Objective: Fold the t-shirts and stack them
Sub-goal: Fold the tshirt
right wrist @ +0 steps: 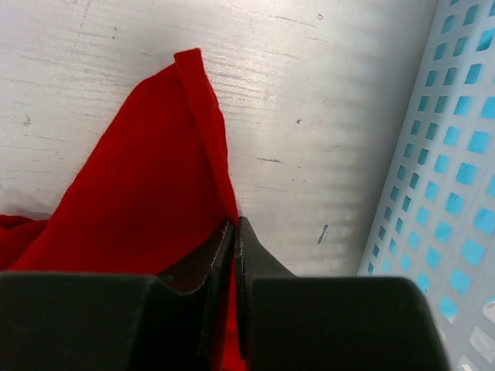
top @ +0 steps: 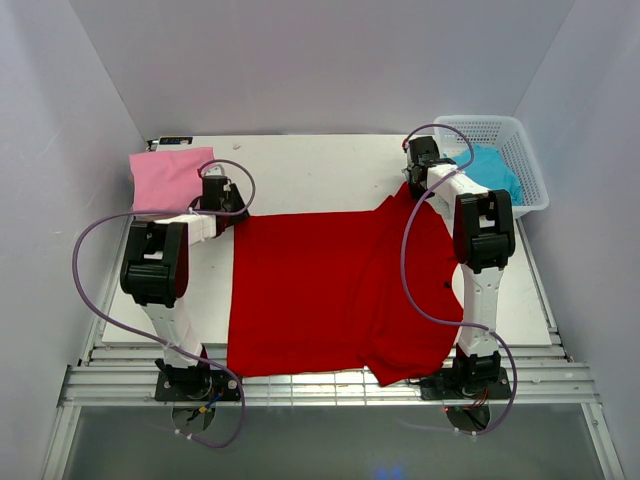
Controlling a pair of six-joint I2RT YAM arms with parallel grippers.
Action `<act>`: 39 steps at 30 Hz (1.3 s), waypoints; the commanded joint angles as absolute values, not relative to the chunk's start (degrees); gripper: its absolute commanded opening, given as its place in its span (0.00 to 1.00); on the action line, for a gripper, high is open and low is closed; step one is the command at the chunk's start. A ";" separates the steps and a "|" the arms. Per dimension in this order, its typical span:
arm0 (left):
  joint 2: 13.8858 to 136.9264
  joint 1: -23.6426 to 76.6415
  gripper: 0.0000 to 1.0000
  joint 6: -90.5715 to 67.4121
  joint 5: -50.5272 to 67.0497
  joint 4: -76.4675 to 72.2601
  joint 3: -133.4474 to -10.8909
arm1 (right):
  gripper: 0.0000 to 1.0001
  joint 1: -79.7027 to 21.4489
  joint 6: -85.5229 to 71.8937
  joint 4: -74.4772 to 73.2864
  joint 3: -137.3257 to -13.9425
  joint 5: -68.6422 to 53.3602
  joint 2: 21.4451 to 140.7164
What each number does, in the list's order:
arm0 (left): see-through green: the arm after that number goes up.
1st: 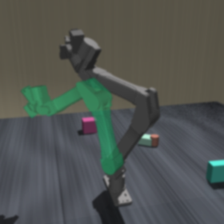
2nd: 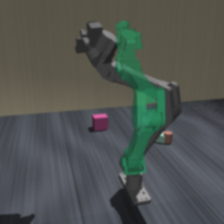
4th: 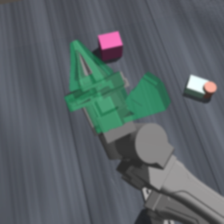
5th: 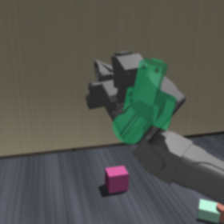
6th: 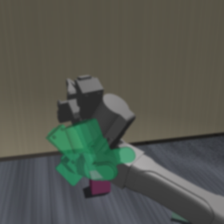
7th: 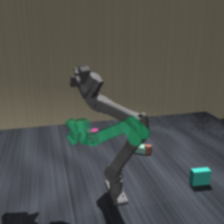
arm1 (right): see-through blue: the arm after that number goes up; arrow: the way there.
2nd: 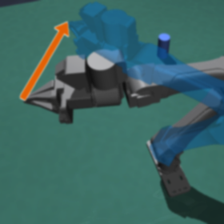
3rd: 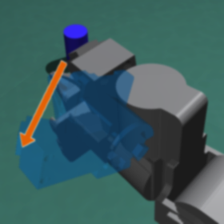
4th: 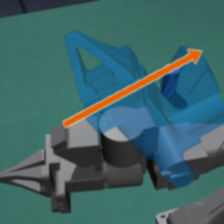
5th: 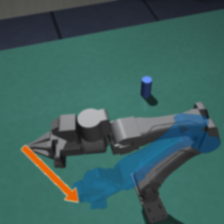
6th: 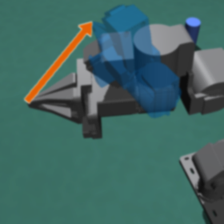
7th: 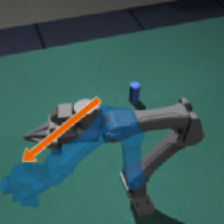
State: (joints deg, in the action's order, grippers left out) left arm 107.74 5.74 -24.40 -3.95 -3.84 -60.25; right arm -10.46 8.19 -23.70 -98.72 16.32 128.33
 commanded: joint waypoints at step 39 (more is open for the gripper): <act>121.12 5.62 0.00 -22.15 -5.19 0.53 -91.15 | 0.08 -5.28 0.44 -23.91 -128.59 9.06 134.22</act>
State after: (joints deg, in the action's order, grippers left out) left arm 122.56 5.63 -23.33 -4.25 0.10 -88.97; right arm -6.59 1.34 -25.89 -128.79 11.25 138.50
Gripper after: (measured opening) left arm 0.015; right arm 0.078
